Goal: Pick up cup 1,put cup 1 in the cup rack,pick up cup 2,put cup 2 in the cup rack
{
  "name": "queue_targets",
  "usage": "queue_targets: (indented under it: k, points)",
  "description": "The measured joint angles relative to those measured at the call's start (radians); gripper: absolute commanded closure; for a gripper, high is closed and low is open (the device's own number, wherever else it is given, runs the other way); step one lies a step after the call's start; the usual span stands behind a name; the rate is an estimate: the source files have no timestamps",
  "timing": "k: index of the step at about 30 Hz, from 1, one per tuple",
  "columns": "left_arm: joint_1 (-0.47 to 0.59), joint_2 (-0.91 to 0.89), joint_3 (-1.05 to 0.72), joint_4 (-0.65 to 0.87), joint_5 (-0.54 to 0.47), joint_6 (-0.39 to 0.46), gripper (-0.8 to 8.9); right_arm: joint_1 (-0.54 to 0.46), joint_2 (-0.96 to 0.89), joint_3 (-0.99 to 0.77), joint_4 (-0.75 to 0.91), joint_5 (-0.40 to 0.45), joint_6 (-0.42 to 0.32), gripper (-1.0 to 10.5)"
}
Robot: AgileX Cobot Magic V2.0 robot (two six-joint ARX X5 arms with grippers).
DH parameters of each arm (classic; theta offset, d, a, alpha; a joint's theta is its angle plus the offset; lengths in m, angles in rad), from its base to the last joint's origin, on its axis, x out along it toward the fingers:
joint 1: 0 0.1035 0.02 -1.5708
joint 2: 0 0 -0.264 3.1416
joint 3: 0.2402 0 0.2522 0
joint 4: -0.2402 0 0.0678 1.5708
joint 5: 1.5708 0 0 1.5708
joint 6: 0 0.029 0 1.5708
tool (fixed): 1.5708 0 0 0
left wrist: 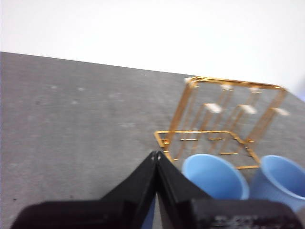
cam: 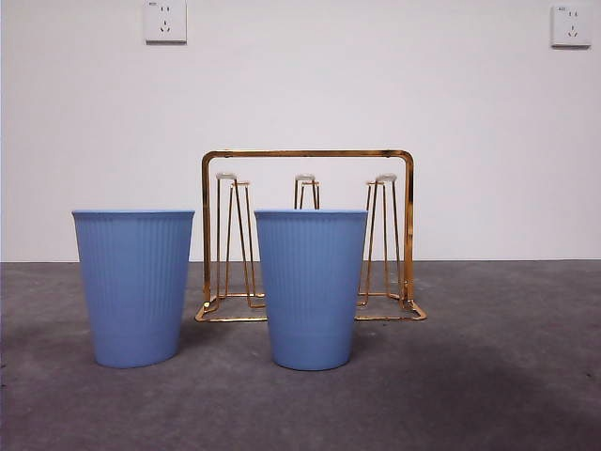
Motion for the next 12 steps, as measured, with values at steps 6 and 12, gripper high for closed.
queue_targets:
  k: [6,12]
  points:
    - [0.000,0.119,0.225,-0.188,0.113,0.022,8.20,0.000,0.138,0.251,-0.185,-0.151,-0.058,9.6]
    - [0.000,0.248,0.433,-0.417,0.197,0.108,8.20,0.000,0.275,0.506,-0.410,-0.254,-0.161,9.6]
